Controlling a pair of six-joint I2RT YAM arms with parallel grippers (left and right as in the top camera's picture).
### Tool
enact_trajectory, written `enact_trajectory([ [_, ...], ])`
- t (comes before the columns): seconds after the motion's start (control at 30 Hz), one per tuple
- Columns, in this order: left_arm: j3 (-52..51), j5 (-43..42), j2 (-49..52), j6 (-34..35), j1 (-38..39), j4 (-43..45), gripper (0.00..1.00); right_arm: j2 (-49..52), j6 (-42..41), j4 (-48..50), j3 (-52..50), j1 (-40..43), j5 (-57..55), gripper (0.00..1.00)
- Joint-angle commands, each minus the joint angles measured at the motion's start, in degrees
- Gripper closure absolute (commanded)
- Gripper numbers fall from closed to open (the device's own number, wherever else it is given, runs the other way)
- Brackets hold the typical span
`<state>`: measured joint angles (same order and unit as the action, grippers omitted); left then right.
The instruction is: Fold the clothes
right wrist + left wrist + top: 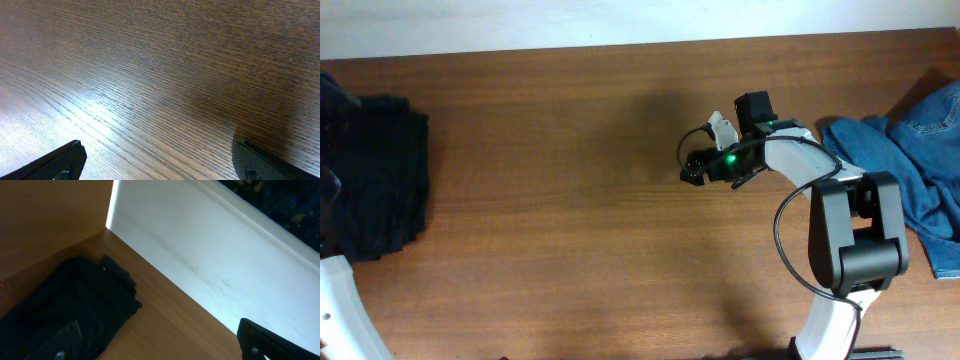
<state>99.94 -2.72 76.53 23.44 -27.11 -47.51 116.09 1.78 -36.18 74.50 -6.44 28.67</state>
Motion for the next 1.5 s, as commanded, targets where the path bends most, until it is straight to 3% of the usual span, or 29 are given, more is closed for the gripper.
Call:
enact_trajectory([
  [0.0,-0.3,-0.7,0.0,0.3,0.1,-0.2,0.01,6.5,-1.4,-2.4,-4.7,-1.4,-3.7,0.01],
  [1.47,-0.3,-0.7,0.0,0.3,0.1,-4.5,0.01,6.5,-2.5,-4.9,-4.4,-1.3,-2.4,0.01],
])
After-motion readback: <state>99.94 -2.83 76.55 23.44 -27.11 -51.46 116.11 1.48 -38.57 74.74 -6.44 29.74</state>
